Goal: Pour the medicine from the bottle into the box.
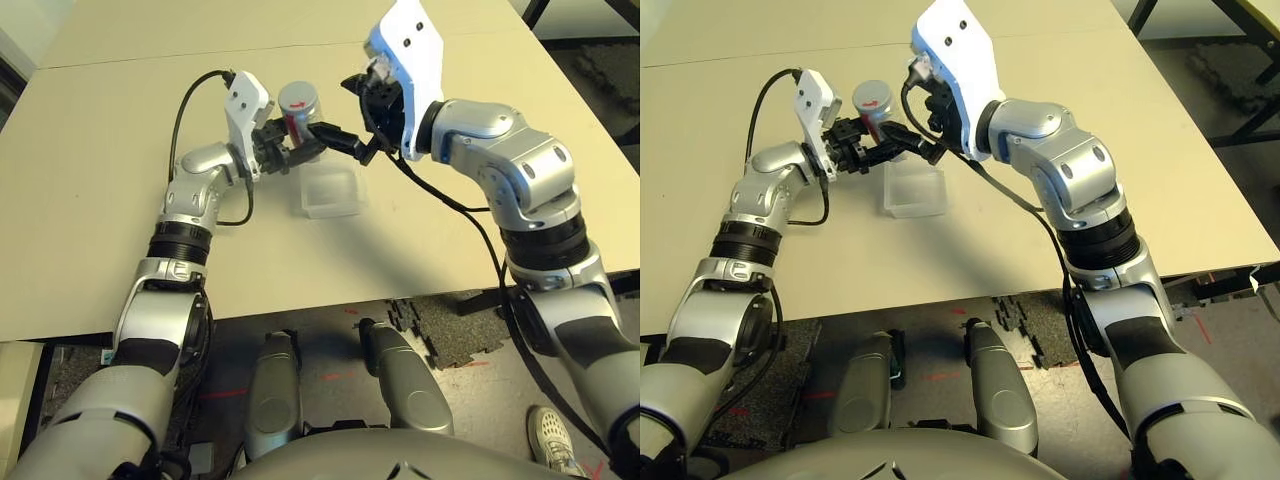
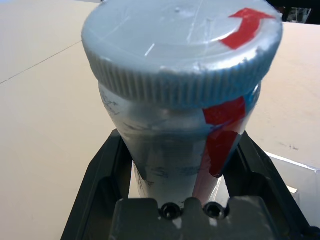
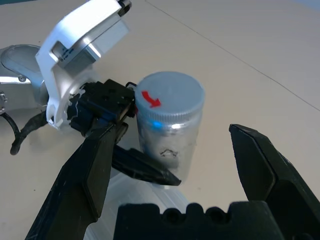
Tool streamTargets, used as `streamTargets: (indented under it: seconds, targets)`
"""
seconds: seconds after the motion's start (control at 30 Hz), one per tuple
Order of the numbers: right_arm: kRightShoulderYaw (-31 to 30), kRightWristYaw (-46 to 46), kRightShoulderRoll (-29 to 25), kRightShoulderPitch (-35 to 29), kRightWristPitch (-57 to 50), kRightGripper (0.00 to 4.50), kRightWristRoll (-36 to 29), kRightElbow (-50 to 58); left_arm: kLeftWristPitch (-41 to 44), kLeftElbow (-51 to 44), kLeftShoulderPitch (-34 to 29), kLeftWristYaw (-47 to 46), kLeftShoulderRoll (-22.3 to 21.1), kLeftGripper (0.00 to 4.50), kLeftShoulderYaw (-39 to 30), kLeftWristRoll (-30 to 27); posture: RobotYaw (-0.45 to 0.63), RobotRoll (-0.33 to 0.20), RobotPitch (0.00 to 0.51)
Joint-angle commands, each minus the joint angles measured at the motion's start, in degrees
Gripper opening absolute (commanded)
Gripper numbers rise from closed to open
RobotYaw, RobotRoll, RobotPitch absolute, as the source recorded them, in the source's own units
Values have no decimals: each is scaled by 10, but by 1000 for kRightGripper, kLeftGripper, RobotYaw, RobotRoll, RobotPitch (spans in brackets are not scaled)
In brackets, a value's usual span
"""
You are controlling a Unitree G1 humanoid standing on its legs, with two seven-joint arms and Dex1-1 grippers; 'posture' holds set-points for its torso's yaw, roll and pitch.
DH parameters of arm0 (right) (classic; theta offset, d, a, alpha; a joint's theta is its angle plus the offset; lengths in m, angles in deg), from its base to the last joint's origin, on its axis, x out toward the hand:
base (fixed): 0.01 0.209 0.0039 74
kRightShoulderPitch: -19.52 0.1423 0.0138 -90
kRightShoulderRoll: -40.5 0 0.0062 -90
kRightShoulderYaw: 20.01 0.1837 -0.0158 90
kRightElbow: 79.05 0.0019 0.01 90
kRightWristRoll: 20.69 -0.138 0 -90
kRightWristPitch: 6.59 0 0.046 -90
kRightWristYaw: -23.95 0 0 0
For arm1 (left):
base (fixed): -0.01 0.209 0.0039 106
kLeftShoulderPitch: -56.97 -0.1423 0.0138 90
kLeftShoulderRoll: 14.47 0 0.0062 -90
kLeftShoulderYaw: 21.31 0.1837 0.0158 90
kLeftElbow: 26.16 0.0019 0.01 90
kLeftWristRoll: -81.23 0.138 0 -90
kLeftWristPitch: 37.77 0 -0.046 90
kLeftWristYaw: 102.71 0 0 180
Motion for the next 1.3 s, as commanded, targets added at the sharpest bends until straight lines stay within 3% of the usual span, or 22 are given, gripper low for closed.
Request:
streamTargets:
  seconds: [0.03, 0.6, 1.3]
  targets:
    - [-6, 5, 9, 3, 7, 4500, 7, -6, 2, -18, 2, 11, 1, 2773, 16, 11, -23, 0, 170]
    - [19, -11, 40, 21, 24, 4500, 20, -22, 79, -118, -11, 23, -22, 2773, 26, 2, -12, 0, 166]
    - [18, 11, 41, 17, 8, 4500, 11, -6, 91, -114, -22, 16, -22, 2773, 19, 2, -16, 0, 172]
